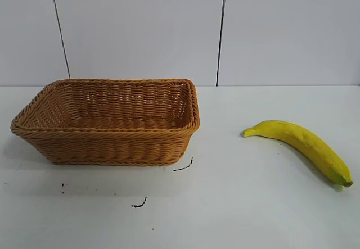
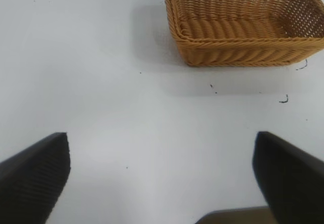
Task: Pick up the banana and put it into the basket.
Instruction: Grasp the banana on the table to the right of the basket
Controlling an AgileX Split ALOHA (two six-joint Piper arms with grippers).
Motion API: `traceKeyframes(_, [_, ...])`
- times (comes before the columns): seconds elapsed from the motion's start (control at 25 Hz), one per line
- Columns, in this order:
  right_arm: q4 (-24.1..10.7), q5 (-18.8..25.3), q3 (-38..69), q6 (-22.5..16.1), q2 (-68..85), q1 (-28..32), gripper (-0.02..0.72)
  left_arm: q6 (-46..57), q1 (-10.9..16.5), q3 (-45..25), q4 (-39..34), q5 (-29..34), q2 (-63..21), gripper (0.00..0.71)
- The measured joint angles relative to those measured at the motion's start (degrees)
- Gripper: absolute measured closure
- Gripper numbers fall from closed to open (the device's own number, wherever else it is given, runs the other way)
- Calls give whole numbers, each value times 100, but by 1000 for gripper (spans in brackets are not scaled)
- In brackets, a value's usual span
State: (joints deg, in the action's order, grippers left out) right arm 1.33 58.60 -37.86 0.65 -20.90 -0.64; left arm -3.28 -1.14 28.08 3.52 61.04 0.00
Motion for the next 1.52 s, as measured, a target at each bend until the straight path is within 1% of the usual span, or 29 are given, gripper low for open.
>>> traceKeyframes(0.52, [4,19,-2469,19,-4543,0,71,0,0,0,0,0,0,15])
traceKeyframes(0.84, [4,261,-3929,345,-6736,0,71,0,0,0,-5,0,0,15])
traceKeyframes(0.92, [4,266,-4219,505,-7202,0,71,0,0,0,-5,0,0,15])
traceKeyframes(1.16, [185,309,-4612,1429,-8047,-51,71,0,0,0,-5,0,0,15])
traceKeyframes(1.32, [217,334,-4624,1698,-8223,-215,71,0,0,0,-5,0,0,15])
traceKeyframes(1.52, [217,291,-4628,1918,-8230,-403,71,0,0,0,-5,0,0,15])
